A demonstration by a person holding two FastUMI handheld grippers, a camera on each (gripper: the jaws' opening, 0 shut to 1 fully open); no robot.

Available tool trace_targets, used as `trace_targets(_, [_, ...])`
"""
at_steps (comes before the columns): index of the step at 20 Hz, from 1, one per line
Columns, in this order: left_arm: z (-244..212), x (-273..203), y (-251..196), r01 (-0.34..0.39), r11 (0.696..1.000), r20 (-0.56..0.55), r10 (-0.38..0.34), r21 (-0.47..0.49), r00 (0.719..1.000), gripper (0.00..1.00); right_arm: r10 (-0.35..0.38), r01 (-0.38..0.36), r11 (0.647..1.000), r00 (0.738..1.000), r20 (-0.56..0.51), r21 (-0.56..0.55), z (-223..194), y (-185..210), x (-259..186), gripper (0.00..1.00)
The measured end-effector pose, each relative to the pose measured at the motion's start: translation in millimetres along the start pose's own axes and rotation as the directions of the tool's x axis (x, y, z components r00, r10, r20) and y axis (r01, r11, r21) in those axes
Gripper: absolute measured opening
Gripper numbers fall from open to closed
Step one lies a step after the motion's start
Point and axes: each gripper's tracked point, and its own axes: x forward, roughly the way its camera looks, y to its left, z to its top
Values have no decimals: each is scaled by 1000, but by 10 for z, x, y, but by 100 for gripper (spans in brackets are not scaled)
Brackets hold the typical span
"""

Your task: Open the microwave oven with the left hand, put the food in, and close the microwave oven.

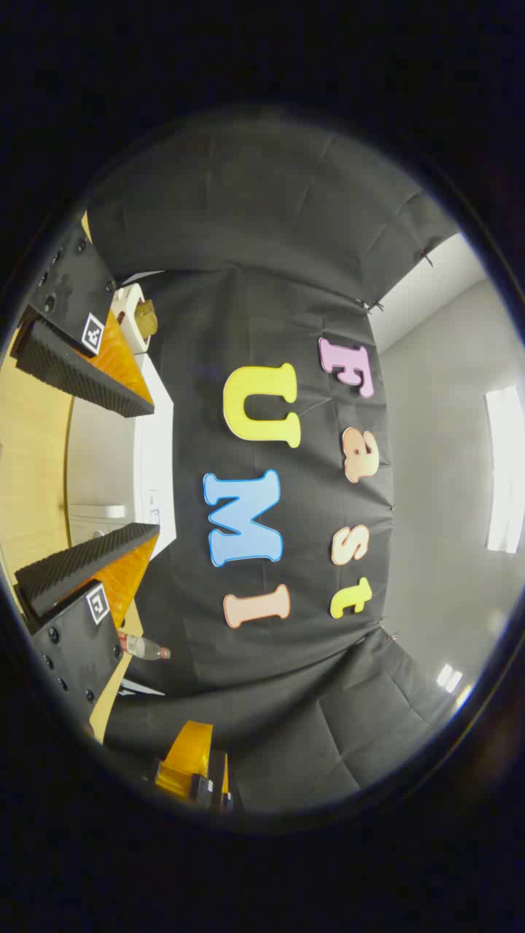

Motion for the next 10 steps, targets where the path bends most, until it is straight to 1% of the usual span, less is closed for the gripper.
trace_targets(2, [41, -42, -32, 5, 1000, 11, -5, -1, 1000, 98, 14, -14, 1000, 1000, -4, -19, -1, 13, -23, 96])
trace_targets(3, [77, -62, -44, 9, 1000, 20, -9, 1, 1000, 96, 15, -15, 1000, 1000, -3, -25, 9, 9, -24, 96])
trace_targets(7, [97, -82, -69, 14, 1000, 25, -14, 1, 1000, 99, 22, -22, 1000, 1000, -3, 0, 11, 60, -38, 96])
trace_targets(8, [109, -95, -71, 16, 1000, 29, -16, -4, 999, 98, 21, -21, 1000, 1000, -3, -4, 5, 55, -43, 96])
trace_targets(10, [114, -106, -69, 20, 1000, 35, -20, -9, 999, 98, 17, -17, 1000, 1000, -1, -14, 3, 45, -54, 96])
